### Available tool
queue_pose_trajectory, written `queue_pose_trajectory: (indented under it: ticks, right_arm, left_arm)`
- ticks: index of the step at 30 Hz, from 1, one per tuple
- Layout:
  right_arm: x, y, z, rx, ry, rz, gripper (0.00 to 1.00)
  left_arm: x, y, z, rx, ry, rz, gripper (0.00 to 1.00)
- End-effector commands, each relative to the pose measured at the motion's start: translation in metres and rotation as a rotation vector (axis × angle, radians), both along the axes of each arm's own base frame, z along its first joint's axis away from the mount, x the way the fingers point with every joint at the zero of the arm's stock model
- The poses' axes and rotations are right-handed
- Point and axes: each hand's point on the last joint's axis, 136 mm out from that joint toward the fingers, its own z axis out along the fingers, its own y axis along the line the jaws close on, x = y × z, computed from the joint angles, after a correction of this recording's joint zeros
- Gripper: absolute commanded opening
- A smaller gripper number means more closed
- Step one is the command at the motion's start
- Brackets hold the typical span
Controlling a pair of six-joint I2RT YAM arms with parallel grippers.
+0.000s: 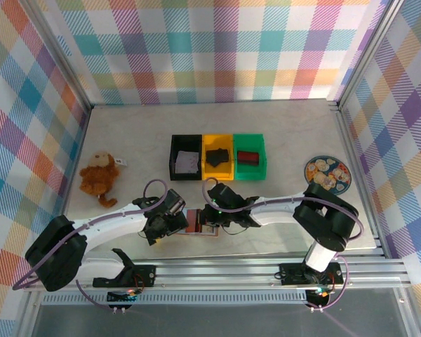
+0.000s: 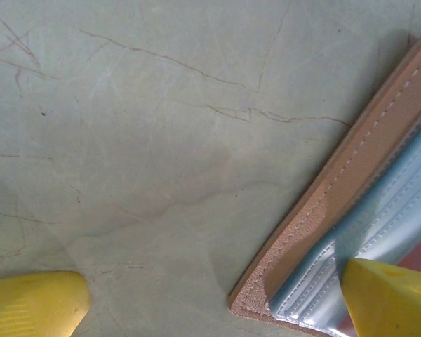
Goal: Take the credit cards out of the card holder
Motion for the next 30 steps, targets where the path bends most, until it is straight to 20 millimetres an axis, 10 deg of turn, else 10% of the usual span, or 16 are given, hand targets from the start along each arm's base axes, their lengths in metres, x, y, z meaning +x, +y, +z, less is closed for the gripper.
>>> queue_pose_trajectory:
  ticks: [1,19,30]
  right_arm:
    - [-0.006,-0.008,0.002,-0.02,-0.024,0.022,0.0]
    - [-0.008,-0.03,0.009,-0.058,-0.068,0.007,0.0]
    - [0.01,-0.066,0.055,-0.053,-0.192,-0.086,0.0]
  left_arm:
    - [-0.011,-0.026,-0.039,-0.152,0.071,0.019,0.95]
    - [-0.009,-0.031,-0.038,-0.181,0.061,0.018,0.95]
    - [-0.003,-0.038,-0.03,-0.204,0.045,0.007,0.95]
